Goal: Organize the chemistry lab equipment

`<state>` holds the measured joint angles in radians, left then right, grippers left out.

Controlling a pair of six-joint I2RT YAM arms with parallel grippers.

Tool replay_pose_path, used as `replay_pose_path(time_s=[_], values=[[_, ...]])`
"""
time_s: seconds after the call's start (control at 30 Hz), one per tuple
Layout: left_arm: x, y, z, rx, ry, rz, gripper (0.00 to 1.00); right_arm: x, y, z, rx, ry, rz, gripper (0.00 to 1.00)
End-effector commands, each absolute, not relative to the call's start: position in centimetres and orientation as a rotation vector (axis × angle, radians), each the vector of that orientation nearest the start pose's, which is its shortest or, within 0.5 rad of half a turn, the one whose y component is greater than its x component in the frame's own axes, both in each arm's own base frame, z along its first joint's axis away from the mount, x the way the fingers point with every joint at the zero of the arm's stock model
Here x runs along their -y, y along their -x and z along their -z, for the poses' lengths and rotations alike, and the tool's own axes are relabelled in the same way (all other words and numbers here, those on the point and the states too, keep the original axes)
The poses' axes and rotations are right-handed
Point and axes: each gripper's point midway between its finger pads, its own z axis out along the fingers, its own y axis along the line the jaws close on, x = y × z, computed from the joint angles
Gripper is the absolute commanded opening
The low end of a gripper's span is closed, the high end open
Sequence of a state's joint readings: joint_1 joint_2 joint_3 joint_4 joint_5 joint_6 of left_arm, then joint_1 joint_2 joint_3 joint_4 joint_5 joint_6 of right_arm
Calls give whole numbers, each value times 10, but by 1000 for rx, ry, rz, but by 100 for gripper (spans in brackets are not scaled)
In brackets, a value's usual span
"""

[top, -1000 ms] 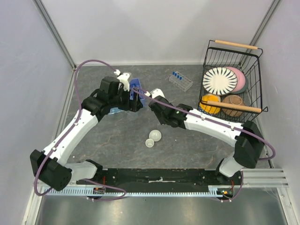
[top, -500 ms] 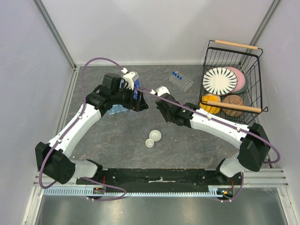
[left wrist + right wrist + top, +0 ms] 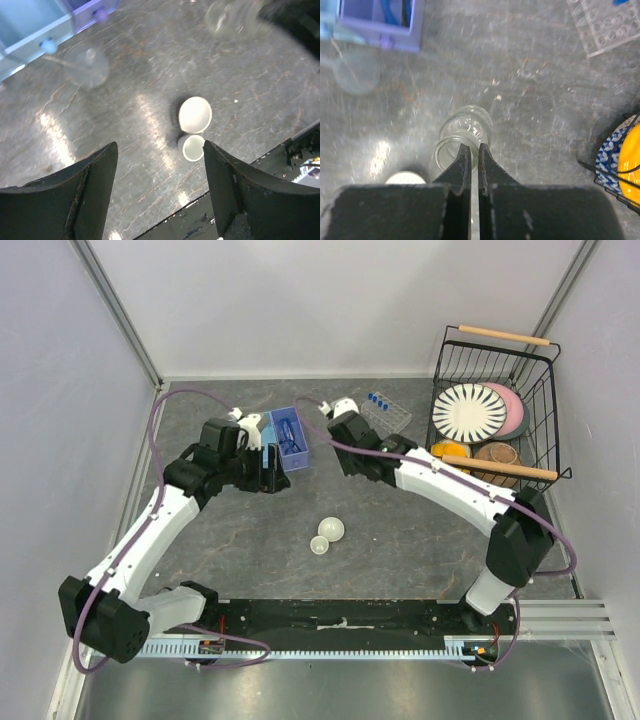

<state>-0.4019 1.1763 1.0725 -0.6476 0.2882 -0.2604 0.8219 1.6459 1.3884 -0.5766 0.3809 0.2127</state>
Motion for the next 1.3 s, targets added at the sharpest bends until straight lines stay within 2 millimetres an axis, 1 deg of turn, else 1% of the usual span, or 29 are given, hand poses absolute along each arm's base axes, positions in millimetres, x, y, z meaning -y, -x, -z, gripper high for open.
replay_pose_path(time_s=[0.0,0.03,0.07,0.1,0.13,0.23,0.3,0.37,0.4,0.47,0.5,0.53,0.57,0.6,0.63,0.67,0.7,0.73,0.8,0.87,0.9,0.93,1.0,1.03,1.1,1.13,1.2,1.23,1.27], values=[[159,-249,-195,-2402,-202,610,76,-290,-370,-209,-2177,337,-164,0],[157,-246,-193,-2403,-211,606,77,-295,-372,-212,-2175,332,-184,0],[156,-245,-192,-2406,-211,604,77,-298,-374,-207,-2187,340,-191,0],[155,-242,-190,-2409,-218,604,77,-303,-375,-210,-2184,337,-212,0],[155,-240,-190,-2405,-220,609,77,-305,-376,-206,-2191,340,-211,0],[149,-242,-192,-2385,-198,572,78,-303,-382,-206,-2188,328,-174,0],[134,-254,-192,-2376,-164,450,84,-300,-384,-208,-2185,321,-155,0],[122,-266,-181,-2423,-133,375,84,-299,-382,-210,-2181,324,-154,0],[111,-277,-185,-2416,-86,365,85,-298,-381,-207,-2187,329,-149,0],[105,-294,-182,-2414,-40,397,85,-294,-378,-211,-2181,325,-149,0],[90,-307,-187,-2396,30,382,86,-292,-376,-208,-2187,330,-142,0],[85,-313,-186,-2402,55,376,86,-289,-374,-213,-2178,324,-149,0],[80,-323,-176,-2436,88,363,87,-288,-373,-214,-2175,324,-149,0],[74,-334,-177,-2431,126,350,89,-286,-370,-212,-2178,328,-144,0],[70,-341,-174,-2436,148,340,90,-283,-368,-218,-2168,323,-155,0],[68,-349,-163,-2467,170,335,91,-283,-366,-221,-2164,324,-167,0],[64,-360,-167,-2441,196,336,91,-281,-362,-218,-2167,328,-165,0],[63,-366,-167,-2435,212,331,92,-278,-359,-225,-2152,325,-176,0],[62,-383,-162,-2436,239,325,94,-274,-355,-224,-2151,325,-179,0],[63,-393,-155,-2452,243,325,95,-269,-352,-231,-2134,315,-185,0],[64,-402,-151,-2465,245,325,96,-268,-349,-229,-2138,322,-187,0],[64,-407,-148,-2469,248,325,96,-265,-347,-233,-2129,314,-193,0],[62,-418,-147,-2468,248,306,97,-262,-343,-230,-2132,318,-195,0],[62,-422,-139,-2486,252,300,97,-260,-341,-233,-2125,316,-204,0],[60,-430,-134,-2489,262,286,97,-257,-337,-230,-2128,319,-201,0],[60,-433,-123,-2513,267,278,97,-254,-336,-232,-2121,317,-199,0],[59,-440,-118,-2516,281,269,95,-251,-333,-228,-2125,321,-194,0],[59,-442,-104,-2545,290,261,95,-249,-331,-231,-2118,318,-201,0],[59,-443,-100,-2555,291,261,94,-249,-330,-232,-2115,315,-205,0]])
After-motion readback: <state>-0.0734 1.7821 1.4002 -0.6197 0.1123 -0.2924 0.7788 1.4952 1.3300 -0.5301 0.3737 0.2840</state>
